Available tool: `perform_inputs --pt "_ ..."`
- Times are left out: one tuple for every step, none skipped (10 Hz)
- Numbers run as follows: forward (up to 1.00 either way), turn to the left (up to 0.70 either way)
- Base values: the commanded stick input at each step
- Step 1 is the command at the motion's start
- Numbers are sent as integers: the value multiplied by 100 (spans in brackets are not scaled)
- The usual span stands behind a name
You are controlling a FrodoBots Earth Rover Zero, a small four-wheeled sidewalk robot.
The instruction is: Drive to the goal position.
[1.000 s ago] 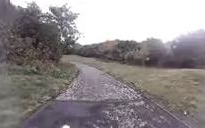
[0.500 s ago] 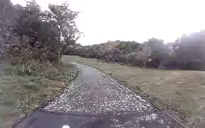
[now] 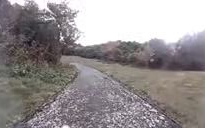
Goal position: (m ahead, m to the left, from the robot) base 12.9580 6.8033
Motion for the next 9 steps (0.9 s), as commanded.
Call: perform_inputs --pt "70 0" --pt "70 0" --pt "70 0" --pt "70 0" --pt "70 0" --pt "70 0" --pt "70 0" --pt "70 0" --pt "70 0"
